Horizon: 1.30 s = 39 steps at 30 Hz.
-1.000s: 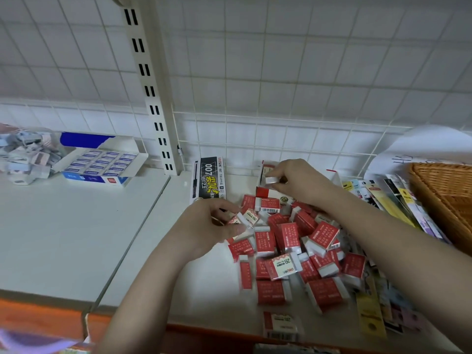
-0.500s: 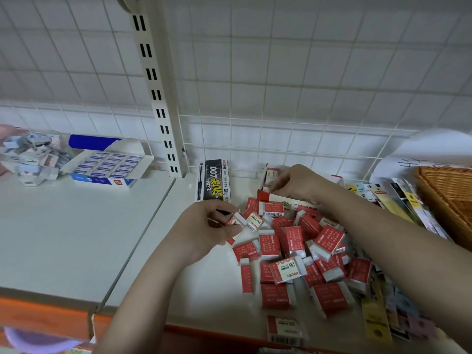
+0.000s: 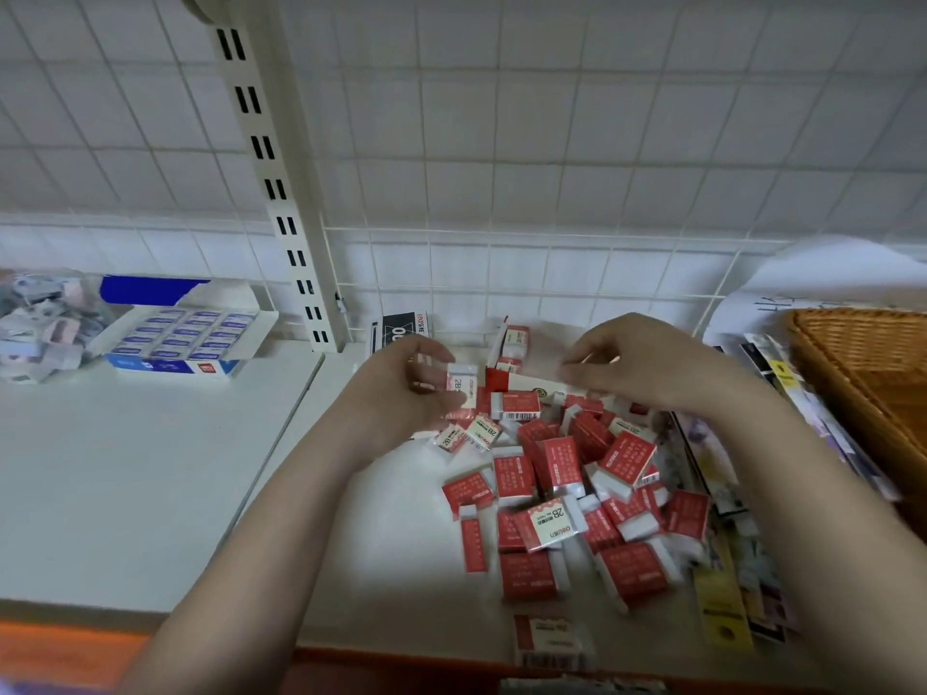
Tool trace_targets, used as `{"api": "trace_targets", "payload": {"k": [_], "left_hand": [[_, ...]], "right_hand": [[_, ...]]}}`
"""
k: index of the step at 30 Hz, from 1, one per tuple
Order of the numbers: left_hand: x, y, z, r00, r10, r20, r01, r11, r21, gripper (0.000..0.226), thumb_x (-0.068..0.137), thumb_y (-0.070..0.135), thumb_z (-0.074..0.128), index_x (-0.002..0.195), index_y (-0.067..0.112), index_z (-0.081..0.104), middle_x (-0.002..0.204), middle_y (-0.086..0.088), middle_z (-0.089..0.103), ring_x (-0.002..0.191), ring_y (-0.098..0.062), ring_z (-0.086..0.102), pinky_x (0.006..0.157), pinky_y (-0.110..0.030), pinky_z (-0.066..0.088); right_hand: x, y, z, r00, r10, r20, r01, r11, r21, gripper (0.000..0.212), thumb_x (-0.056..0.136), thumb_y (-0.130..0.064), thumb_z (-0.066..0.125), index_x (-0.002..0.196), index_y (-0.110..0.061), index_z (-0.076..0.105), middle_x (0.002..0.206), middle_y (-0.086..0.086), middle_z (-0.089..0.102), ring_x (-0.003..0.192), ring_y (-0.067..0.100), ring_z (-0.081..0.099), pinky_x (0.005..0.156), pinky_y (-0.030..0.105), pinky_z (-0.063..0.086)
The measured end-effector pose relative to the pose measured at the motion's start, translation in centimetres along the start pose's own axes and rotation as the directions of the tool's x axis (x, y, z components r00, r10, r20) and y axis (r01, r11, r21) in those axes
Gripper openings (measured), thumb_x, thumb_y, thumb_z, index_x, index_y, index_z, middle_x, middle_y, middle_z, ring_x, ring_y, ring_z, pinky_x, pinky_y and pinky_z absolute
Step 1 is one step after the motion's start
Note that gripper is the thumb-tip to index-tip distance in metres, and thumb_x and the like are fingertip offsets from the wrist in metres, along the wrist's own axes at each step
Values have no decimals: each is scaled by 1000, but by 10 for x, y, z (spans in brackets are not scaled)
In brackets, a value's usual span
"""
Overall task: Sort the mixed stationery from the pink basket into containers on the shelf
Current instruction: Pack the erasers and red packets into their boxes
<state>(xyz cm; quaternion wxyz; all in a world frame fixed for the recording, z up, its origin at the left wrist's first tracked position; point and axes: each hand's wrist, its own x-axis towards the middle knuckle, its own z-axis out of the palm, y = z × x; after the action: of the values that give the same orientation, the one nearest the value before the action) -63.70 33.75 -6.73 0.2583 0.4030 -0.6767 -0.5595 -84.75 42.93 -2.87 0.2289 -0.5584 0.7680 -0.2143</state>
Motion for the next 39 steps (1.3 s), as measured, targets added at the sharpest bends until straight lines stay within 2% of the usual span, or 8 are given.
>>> {"api": "trace_targets", "payload": {"k": [4,9,13,20,28,31,35,39], "left_hand": [[15,10,4,995,98,33,-102,981,168,27,84,5,67,96,29,60,79,2,55,62,-8,59,61,-26,49],[44,21,12,988,152,6,-150,967,204,24,83,10,70,91,32,62,76,3,58,69,-13,61,88,-38,53],[66,29,22,984,164,76,-176,965,195,32,85,8,67,108,29,59,93,-7,53,69,-19,65,80,-30,58],[84,16,40,964,253,76,-245,748,617,38,69,36,81,92,17,56,83,5,55,67,-8,52,57,-25,42],[86,18,46,944,238,228,-304,365,880,42,87,57,53,111,26,69,92,3,45,96,-18,53,81,-35,47],[82,25,49,942,148,302,-331,250,910,44,91,57,42,108,27,70,86,2,43,84,-18,51,75,-35,46],[82,32,45,936,-33,350,-320,332,888,50,98,46,36,81,5,59,68,0,42,57,-12,41,62,-29,34],[87,34,43,940,-27,341,-305,388,870,48,93,46,51,90,2,70,72,-4,59,58,-12,48,53,-24,34]], "right_hand": [[-43,-1,8,998,8,54,-5,999,-45,25,77,-45,71,98,-31,68,94,-15,65,87,0,60,75,16,47],[-73,2,16,998,51,-41,-55,992,-111,42,71,-45,76,110,-39,61,108,-18,54,90,-2,47,67,10,33],[-79,6,31,993,67,-101,-76,994,-81,52,75,-35,77,122,-36,56,117,-14,55,88,-3,44,69,6,33],[-80,16,39,964,43,-263,-56,998,-40,30,72,-33,79,99,-31,64,93,-19,45,81,-5,42,62,-2,30],[-82,19,32,949,98,-301,-75,993,88,27,76,-23,77,100,-29,68,97,-13,57,78,-4,51,58,3,40],[-82,20,31,954,106,-279,-72,989,132,20,78,-22,75,94,-30,67,97,-12,61,79,-4,55,56,5,44],[-80,21,34,968,112,-224,-72,981,181,24,82,-25,72,104,-32,66,87,-23,57,72,-5,59,56,7,48],[-80,21,34,976,88,-198,-51,981,185,28,84,-23,69,110,-32,66,83,-27,55,70,-8,59,56,6,47]]}}
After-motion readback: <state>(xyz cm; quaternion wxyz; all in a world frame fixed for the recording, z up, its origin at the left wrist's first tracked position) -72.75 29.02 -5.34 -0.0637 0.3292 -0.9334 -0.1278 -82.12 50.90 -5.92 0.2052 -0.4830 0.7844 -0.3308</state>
